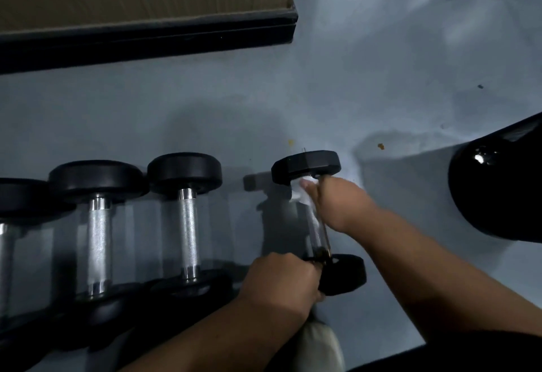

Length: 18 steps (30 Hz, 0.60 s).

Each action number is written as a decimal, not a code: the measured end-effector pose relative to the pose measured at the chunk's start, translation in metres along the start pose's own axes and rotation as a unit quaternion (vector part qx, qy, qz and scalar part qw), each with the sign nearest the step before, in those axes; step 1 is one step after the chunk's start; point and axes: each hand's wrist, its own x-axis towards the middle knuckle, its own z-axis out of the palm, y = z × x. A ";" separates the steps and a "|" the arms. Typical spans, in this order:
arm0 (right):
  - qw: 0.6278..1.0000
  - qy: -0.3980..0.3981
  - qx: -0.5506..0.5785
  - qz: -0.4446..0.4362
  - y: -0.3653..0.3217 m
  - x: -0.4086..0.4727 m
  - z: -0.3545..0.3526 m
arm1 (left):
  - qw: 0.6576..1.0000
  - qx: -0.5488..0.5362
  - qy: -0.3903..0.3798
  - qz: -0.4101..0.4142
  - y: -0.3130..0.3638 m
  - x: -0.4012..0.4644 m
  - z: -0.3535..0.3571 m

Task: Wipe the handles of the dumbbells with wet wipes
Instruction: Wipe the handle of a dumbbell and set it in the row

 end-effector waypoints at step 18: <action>0.995 -0.101 -0.003 0.003 0.017 -0.045 0.016 | 0.999 0.021 -0.035 -0.005 0.006 0.007 -0.006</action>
